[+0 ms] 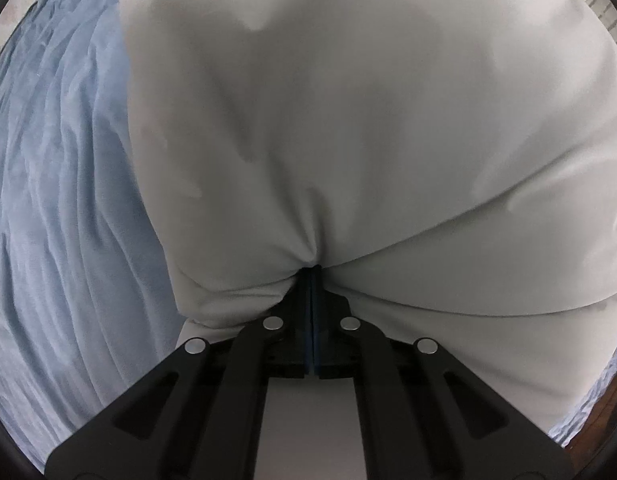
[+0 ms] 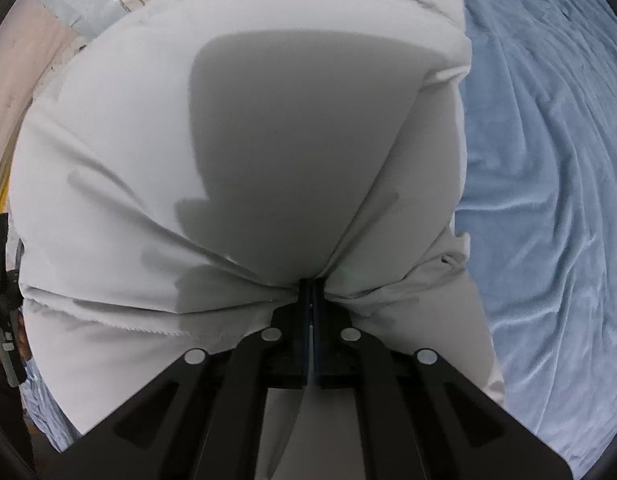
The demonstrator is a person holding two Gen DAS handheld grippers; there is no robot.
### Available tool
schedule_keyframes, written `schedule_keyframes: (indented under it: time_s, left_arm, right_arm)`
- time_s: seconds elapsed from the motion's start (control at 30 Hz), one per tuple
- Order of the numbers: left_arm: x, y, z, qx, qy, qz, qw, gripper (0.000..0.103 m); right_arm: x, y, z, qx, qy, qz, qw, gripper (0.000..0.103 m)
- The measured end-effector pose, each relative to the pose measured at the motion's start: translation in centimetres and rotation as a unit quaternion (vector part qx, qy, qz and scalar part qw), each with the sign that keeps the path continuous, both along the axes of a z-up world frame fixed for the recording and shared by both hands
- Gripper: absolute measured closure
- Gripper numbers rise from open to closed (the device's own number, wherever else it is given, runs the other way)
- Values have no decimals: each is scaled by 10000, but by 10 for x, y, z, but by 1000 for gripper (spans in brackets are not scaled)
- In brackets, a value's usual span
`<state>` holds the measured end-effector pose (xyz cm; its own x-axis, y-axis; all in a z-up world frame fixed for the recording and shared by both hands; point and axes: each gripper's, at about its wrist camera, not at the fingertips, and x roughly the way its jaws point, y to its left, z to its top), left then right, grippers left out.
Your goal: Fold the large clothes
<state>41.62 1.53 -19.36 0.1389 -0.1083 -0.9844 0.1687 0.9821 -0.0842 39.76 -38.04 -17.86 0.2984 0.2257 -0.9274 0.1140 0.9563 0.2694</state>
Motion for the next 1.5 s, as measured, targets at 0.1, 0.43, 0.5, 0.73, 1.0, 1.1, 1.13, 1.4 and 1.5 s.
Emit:
schedule_keyframes:
  time_s: [0.1, 0.43, 0.5, 0.73, 1.0, 1.1, 1.13, 1.4, 1.5]
  left_arm:
    - [3, -7, 0, 186, -56, -100, 9998, 103]
    - [-28, -49, -2, 503, -208, -179, 9984, 103]
    - [-29, -50, 0, 513, -218, -184, 9983, 103]
    - [-29, -57, 9, 547, -180, -169, 9982, 103]
    - [-47, -50, 54, 679, -416, -196, 9966, 99]
    - [-70, -41, 94, 508, -1017, -241, 9932, 37]
    - [-77, -36, 108, 568, -1338, -183, 9892, 15]
    - [-85, 1, 146, 529, -2026, 197, 9776, 3]
    - [-84, 7, 120, 583, -1880, 336, 9799, 3]
  right_arm:
    - [0, 6, -2, -154, -22, 45, 9999, 102]
    - [4, 41, -6, -433, -40, 116, 9990, 102]
    - [5, 48, -6, -473, -48, 127, 9988, 102]
    - [0, 60, -3, -540, -56, 144, 9984, 102]
    - [-28, 37, 30, -286, -478, -46, 9984, 75]
    - [-50, 19, 64, -271, -1067, -238, 9936, 18]
    - [-55, 15, 70, -365, -1197, -280, 9917, 18]
    - [-61, -13, 69, -140, -1263, -547, 9904, 12]
    - [-53, -21, 44, 105, -1065, -416, 9934, 12]
